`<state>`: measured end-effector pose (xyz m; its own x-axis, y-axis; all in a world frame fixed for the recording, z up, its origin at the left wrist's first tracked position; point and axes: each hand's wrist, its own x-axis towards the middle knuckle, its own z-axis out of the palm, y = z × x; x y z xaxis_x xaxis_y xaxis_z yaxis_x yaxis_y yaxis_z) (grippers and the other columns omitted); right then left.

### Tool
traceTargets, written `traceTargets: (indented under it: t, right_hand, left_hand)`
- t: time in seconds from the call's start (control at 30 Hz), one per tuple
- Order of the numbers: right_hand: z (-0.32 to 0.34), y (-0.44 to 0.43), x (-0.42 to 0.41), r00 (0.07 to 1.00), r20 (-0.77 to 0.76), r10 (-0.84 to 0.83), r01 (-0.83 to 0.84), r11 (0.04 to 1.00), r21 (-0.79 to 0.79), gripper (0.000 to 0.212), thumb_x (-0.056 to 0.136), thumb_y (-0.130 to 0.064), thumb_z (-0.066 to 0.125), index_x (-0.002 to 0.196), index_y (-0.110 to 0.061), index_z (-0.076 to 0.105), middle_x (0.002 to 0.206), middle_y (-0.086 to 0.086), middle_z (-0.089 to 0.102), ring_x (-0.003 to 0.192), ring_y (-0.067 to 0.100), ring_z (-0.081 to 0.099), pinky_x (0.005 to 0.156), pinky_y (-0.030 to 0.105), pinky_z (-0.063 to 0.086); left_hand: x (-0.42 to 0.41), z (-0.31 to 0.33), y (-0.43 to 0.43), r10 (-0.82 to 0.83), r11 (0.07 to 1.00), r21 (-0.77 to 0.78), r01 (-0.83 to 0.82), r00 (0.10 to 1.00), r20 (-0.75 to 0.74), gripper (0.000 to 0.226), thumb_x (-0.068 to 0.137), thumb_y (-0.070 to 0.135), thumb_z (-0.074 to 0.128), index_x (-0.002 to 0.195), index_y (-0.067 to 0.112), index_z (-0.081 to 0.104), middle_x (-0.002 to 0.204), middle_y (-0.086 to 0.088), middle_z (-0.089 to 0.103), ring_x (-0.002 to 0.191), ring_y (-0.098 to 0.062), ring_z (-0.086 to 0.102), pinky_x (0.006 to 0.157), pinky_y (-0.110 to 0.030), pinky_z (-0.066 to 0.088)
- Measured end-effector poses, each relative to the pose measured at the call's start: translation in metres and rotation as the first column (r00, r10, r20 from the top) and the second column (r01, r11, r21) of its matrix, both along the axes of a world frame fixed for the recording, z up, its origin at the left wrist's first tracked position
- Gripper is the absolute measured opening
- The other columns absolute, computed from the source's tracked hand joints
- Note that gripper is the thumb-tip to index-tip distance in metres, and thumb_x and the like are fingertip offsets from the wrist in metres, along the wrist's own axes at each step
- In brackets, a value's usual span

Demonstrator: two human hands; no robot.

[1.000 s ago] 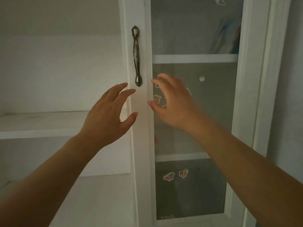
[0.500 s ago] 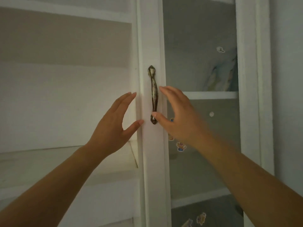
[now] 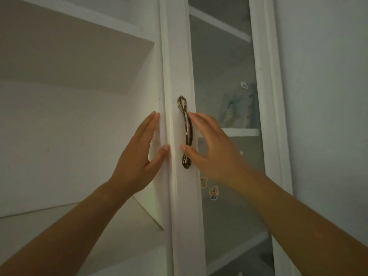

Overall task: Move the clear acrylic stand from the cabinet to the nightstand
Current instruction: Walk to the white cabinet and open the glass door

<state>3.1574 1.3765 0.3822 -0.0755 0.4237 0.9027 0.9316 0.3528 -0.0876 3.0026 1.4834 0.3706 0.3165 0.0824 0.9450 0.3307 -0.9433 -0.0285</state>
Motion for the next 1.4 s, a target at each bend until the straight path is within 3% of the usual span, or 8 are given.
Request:
traceTargets:
  t: [0.23, 0.4, 0.57, 0.73, 0.87, 0.97, 1.1, 1.4]
  right_hand:
    - [0.003, 0.001, -0.001, 0.999, 0.008, -0.038, 0.038, 0.999, 0.022, 0.068, 0.086, -0.036, 0.060, 0.143, -0.023, 0.026, 0.145, -0.007, 0.029, 0.130, 0.006, 0.028, 0.104, 0.020, 0.022]
    - [0.002, 0.009, -0.005, 0.999, -0.036, 0.026, -0.022, 0.995, 0.102, 0.063, 0.085, -0.034, 0.061, 0.140, -0.021, 0.033, 0.116, -0.008, 0.040, 0.100, -0.001, 0.040, 0.090, 0.023, 0.045]
    - [-0.002, 0.016, -0.007, 0.994, -0.073, 0.079, -0.068, 0.987, 0.144, 0.063, 0.087, -0.030, 0.059, 0.142, -0.019, 0.030, 0.109, -0.008, 0.041, 0.096, 0.002, 0.045, 0.089, 0.029, 0.049]
    - [-0.003, 0.016, -0.017, 0.991, -0.128, 0.028, -0.007, 0.987, 0.160, 0.063, 0.087, -0.023, 0.061, 0.142, -0.019, 0.031, 0.111, -0.012, 0.039, 0.094, 0.004, 0.048, 0.084, 0.015, 0.045]
    - [-0.002, 0.012, -0.027, 0.973, -0.232, 0.013, 0.021, 0.989, 0.145, 0.063, 0.085, -0.015, 0.064, 0.140, -0.022, 0.036, 0.102, -0.007, 0.046, 0.086, 0.011, 0.054, 0.081, 0.019, 0.050]
    - [-0.004, 0.009, -0.033, 0.954, -0.299, 0.003, 0.039, 0.990, 0.135, 0.061, 0.084, -0.014, 0.065, 0.138, -0.026, 0.038, 0.093, -0.014, 0.044, 0.085, 0.003, 0.054, 0.076, 0.012, 0.050]
    - [-0.003, 0.004, -0.041, 0.926, -0.376, -0.027, 0.079, 0.989, 0.123, 0.060, 0.085, -0.011, 0.064, 0.137, -0.028, 0.040, 0.092, -0.013, 0.044, 0.078, -0.002, 0.052, 0.070, 0.003, 0.046]
    - [-0.001, -0.002, -0.051, 0.883, -0.456, -0.109, 0.167, 0.982, 0.089, 0.056, 0.085, -0.014, 0.063, 0.134, -0.031, 0.042, 0.109, 0.002, 0.056, 0.083, 0.008, 0.056, 0.073, 0.011, 0.047]
  left_hand:
    - [0.005, -0.017, 0.018, -0.160, 0.987, 0.008, 0.160, 0.987, -0.018, 0.060, 0.093, 0.038, 0.035, 0.146, 0.023, 0.012, 0.155, 0.009, 0.009, 0.141, -0.004, 0.008, 0.112, -0.016, 0.009]
    - [0.010, -0.020, 0.020, -0.205, 0.979, -0.014, 0.205, 0.978, 0.027, 0.059, 0.092, 0.040, 0.034, 0.146, 0.029, 0.012, 0.155, 0.014, 0.009, 0.141, -0.003, 0.009, 0.111, -0.015, 0.010]
    - [0.012, -0.021, 0.019, -0.243, 0.969, -0.042, 0.244, 0.969, 0.040, 0.059, 0.092, 0.040, 0.035, 0.145, 0.033, 0.011, 0.155, 0.017, 0.009, 0.140, -0.001, 0.009, 0.111, -0.016, 0.011]
    - [0.012, -0.021, 0.020, -0.259, 0.964, -0.051, 0.260, 0.965, 0.033, 0.058, 0.093, 0.039, 0.033, 0.146, 0.028, 0.012, 0.156, 0.012, 0.009, 0.141, -0.002, 0.008, 0.114, -0.021, 0.010]
    - [0.013, -0.022, 0.020, -0.310, 0.948, -0.065, 0.312, 0.950, 0.046, 0.057, 0.093, 0.038, 0.032, 0.146, 0.028, 0.011, 0.156, 0.012, 0.007, 0.141, -0.002, 0.006, 0.115, -0.023, 0.009]
    - [0.010, -0.021, 0.021, -0.326, 0.942, -0.073, 0.327, 0.945, 0.031, 0.058, 0.093, 0.041, 0.031, 0.145, 0.030, 0.010, 0.156, 0.012, 0.005, 0.141, -0.001, 0.004, 0.115, -0.025, 0.009]
    - [0.011, -0.021, 0.021, -0.347, 0.934, -0.080, 0.349, 0.937, 0.038, 0.058, 0.093, 0.043, 0.029, 0.145, 0.032, 0.008, 0.156, 0.012, 0.003, 0.141, -0.002, 0.001, 0.115, -0.029, 0.008]
    - [0.008, -0.020, 0.020, -0.412, 0.898, -0.148, 0.415, 0.910, 0.051, 0.057, 0.092, 0.040, 0.029, 0.143, 0.032, 0.007, 0.153, 0.015, -0.001, 0.141, -0.004, -0.004, 0.114, -0.027, 0.002]
